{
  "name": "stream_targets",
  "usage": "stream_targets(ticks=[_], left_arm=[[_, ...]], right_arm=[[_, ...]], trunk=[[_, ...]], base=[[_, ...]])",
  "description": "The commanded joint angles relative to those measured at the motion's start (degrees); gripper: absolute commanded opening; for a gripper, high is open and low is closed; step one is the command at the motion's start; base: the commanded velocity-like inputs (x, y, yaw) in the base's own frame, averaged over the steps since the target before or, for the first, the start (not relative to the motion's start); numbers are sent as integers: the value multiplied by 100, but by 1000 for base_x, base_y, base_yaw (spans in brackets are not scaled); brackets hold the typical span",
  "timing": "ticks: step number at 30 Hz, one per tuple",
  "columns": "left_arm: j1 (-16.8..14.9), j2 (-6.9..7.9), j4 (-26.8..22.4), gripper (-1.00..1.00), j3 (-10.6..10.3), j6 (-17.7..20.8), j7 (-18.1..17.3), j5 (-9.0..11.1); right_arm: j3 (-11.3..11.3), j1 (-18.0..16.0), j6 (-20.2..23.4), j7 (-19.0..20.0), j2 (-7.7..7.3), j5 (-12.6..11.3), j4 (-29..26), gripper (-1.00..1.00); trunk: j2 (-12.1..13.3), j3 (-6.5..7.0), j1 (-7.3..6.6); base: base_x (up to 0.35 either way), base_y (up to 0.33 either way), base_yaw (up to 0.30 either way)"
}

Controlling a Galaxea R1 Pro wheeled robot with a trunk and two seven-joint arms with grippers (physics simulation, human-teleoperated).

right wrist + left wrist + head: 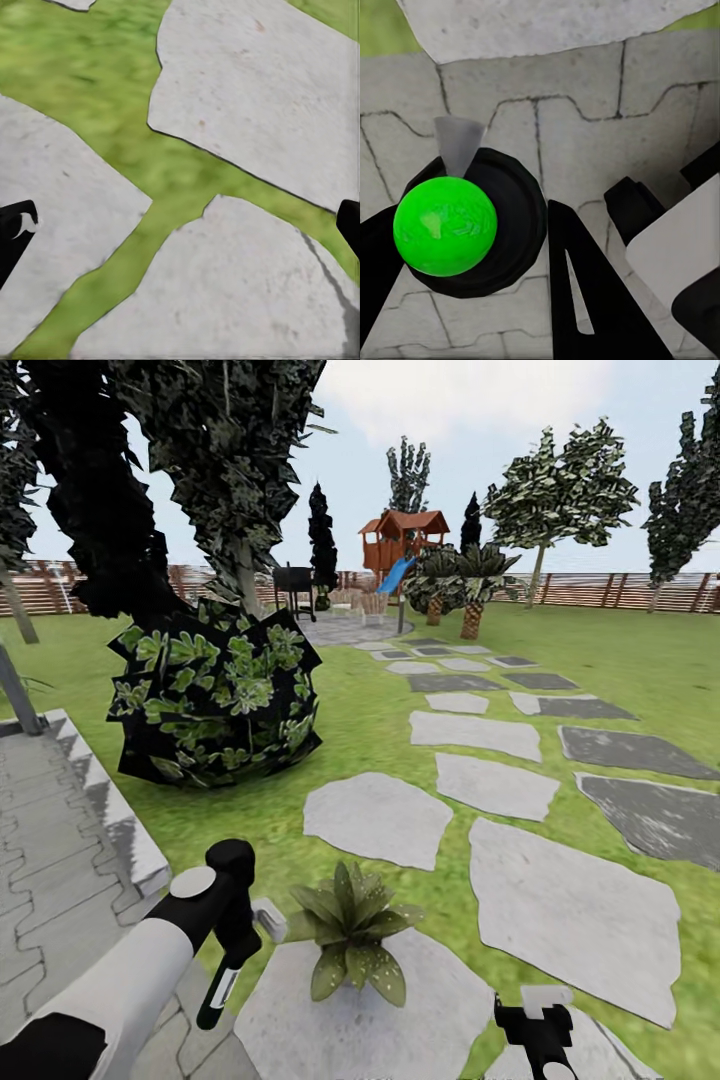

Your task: Pick up the pesticide atomizer in the garden and spray insectifuge to fully cover both potted plants in the garden.

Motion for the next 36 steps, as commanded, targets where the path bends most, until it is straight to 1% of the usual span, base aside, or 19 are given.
stream_targets(ticks=[1,5,7,9,13,19,22,23,24,26,36], left_arm=[[9,7,-3,-100,-24,59,-50,-42],[124,18,5,-100,-23,53,-18,-49],[238,70,5,-100,-21,52,28,-54],[298,172,6,-100,-22,64,116,-51],[318,215,6,-100,-11,103,184,-49],[320,210,1,-100,-15,113,223,-48],[320,181,-30,-100,-14,117,421,-48],[320,158,-15,-100,-19,118,644,-22],[324,149,0,-100,-21,116,754,-3],[328,148,9,-100,-13,114,853,16],[329,162,-54,-100,13,122,900,14]], right_arm=[[-38,-6,-21,-14,3,60,10,100],[-38,-6,-21,-14,2,60,3,100],[-38,-6,-21,-18,2,60,2,100],[-38,-6,-21,-22,2,60,2,100],[-31,-6,-21,-20,2,66,7,100],[-35,-6,-21,-16,2,69,11,100],[-34,-6,-21,-15,5,64,6,100],[-37,-6,-21,-14,9,59,3,100],[-37,-6,-21,-14,10,55,3,100],[-38,-6,-21,-8,11,52,2,100],[-38,-6,-21,-9,11,51,2,100]], trunk=[[-3,-6,-2],[-3,-6,-2],[-3,-6,-2],[-3,-6,-2],[-3,-6,-2],[-3,-6,-2],[-3,-6,-2],[-3,-6,-2],[-3,-6,-2],[-3,-10,-2],[-3,-91,-2]], base=[[-31,0,-181],[-8,0,-250],[-1,0,-236],[0,0,-85],[46,102,-18],[139,257,-1],[151,77,0],[40,15,0],[21,8,0],[8,3,0],[0,0,0]])
